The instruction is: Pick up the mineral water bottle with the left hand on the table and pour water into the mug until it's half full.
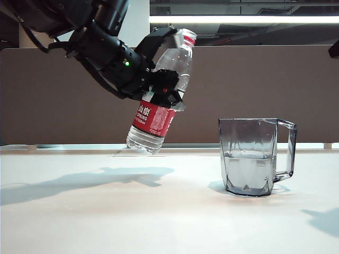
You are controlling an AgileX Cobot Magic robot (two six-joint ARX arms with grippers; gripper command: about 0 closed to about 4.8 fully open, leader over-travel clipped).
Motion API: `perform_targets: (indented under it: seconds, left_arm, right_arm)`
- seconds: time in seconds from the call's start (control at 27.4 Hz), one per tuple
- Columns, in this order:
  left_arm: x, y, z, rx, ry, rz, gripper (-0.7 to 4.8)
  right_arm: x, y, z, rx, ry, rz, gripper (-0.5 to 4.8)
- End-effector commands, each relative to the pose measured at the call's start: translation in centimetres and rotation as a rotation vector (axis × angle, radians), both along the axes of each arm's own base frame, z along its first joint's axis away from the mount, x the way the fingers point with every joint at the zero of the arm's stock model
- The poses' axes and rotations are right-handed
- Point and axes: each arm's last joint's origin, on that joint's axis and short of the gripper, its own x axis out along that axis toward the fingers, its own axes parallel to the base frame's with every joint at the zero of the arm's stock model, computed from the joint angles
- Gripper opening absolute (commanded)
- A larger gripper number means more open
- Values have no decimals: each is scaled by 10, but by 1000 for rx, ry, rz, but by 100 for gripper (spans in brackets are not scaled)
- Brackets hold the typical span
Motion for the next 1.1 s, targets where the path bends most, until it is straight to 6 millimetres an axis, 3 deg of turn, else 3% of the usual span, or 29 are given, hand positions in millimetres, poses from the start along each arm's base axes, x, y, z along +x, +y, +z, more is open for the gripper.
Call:
perform_targets:
  seconds: [0.04, 0.73, 1.1]
  left_arm:
    - [3, 5, 11, -87, 6, -49, 274]
    - [14, 38, 12, -272, 11, 57, 274]
    - [-4, 66, 2, -279, -8, 101, 274]
  right_arm:
    - [0, 0, 4, 15, -24, 2, -5]
    - [0, 0, 4, 14, -24, 2, -5]
    - [0, 0, 4, 14, -23, 2, -5]
